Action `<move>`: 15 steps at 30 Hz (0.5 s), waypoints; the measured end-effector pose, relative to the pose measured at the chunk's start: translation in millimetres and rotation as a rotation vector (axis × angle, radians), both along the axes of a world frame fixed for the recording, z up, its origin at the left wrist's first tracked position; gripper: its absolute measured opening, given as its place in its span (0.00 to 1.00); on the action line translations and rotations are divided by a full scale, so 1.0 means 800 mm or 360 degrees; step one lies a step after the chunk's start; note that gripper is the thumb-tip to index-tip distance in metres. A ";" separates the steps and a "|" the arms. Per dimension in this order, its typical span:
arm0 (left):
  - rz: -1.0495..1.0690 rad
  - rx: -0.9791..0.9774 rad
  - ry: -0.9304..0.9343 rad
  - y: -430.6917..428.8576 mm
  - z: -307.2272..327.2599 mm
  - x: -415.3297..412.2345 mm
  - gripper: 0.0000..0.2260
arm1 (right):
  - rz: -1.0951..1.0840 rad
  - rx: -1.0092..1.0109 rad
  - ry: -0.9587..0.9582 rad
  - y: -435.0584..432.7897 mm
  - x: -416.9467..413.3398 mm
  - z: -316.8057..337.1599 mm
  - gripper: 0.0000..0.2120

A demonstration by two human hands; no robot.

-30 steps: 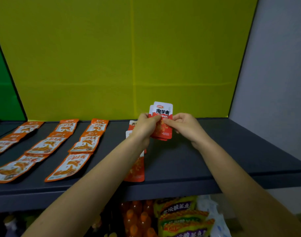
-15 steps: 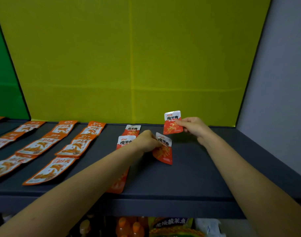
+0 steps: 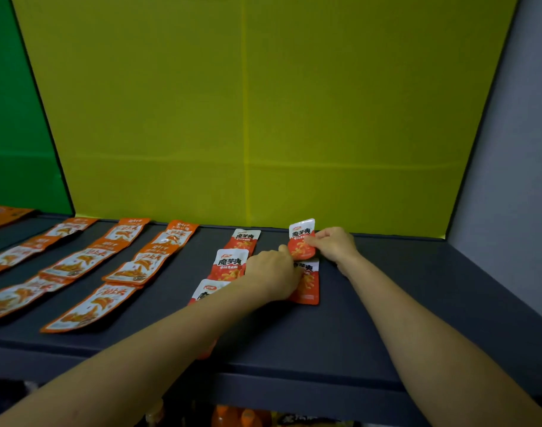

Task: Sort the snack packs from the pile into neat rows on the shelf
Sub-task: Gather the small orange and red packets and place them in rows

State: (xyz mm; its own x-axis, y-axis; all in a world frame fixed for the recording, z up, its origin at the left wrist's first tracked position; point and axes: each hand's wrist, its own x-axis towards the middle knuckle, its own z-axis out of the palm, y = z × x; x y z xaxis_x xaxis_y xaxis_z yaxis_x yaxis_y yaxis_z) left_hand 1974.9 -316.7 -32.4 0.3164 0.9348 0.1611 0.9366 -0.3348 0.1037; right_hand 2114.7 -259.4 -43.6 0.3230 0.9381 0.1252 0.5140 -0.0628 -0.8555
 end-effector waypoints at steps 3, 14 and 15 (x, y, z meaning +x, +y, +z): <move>0.0008 0.0084 0.0103 0.001 -0.002 0.005 0.19 | -0.0026 -0.0021 -0.0337 -0.002 0.002 -0.002 0.16; 0.0075 -0.0087 0.0075 -0.003 0.014 0.004 0.21 | -0.0117 0.0040 -0.0700 -0.016 0.007 0.004 0.15; 0.0074 -0.0103 0.0019 -0.004 0.019 -0.004 0.21 | -0.0136 0.0085 -0.0732 -0.018 0.007 0.007 0.13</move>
